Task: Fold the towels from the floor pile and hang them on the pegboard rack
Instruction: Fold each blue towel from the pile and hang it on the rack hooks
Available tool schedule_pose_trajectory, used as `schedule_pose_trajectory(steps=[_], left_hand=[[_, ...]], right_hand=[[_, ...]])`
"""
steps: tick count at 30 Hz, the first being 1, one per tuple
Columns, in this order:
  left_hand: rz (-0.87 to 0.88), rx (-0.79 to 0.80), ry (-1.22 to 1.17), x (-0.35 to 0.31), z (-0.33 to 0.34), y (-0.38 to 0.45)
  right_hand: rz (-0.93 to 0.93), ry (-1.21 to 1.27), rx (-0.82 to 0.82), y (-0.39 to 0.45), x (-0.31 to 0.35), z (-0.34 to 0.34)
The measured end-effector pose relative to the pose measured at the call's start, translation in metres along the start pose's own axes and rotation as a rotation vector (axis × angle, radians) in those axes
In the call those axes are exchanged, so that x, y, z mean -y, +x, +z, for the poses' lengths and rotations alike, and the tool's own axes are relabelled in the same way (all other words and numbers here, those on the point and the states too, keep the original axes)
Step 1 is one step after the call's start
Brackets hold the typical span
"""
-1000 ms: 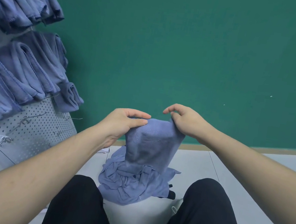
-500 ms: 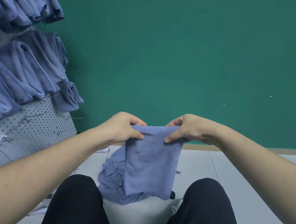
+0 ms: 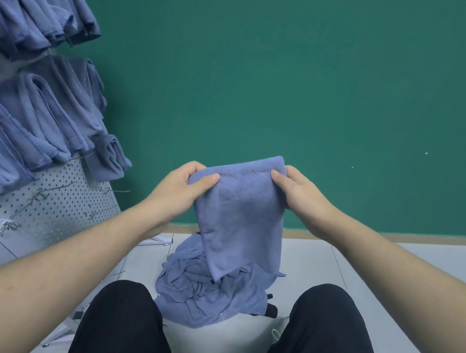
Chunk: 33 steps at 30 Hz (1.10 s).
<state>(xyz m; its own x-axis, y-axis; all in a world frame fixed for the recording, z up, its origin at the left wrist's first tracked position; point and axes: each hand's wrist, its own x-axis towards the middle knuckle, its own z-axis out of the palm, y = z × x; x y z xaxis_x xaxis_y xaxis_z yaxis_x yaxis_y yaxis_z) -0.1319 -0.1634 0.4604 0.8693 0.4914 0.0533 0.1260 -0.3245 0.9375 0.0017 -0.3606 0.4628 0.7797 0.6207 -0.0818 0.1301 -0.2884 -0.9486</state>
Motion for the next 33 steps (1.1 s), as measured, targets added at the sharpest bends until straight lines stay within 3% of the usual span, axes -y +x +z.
schedule_pose_trajectory(steps=[3, 6, 10, 15, 20, 24, 28, 33], left_hand=[[-0.020, -0.088, -0.213, 0.001, 0.013, -0.006], [-0.103, -0.162, -0.412, -0.003, 0.024, -0.011], [-0.219, -0.236, -0.655, -0.002, 0.035, -0.018], [-0.093, -0.412, -0.446, 0.008, 0.049, -0.026], [-0.036, -0.312, -0.429, 0.012, 0.060, -0.032], [0.062, -0.413, -0.309, 0.011, 0.063, -0.031], [0.159, -0.404, -0.182, 0.008, 0.070, -0.031], [0.141, -0.386, -0.172, 0.003, 0.081, -0.028]], right_hand=[[-0.080, -0.114, -0.154, -0.005, 0.001, 0.017], [-0.134, -0.063, -0.261, -0.009, 0.003, 0.028], [-0.131, 0.019, -0.187, -0.013, 0.003, 0.031], [-0.136, -0.073, -0.208, -0.014, -0.010, 0.043], [-0.137, -0.110, -0.353, -0.009, -0.018, 0.050], [-0.148, -0.238, -0.433, -0.016, -0.017, 0.052], [-0.192, -0.287, -0.441, -0.019, -0.014, 0.058], [-0.163, -0.187, -0.410, -0.023, -0.010, 0.072]])
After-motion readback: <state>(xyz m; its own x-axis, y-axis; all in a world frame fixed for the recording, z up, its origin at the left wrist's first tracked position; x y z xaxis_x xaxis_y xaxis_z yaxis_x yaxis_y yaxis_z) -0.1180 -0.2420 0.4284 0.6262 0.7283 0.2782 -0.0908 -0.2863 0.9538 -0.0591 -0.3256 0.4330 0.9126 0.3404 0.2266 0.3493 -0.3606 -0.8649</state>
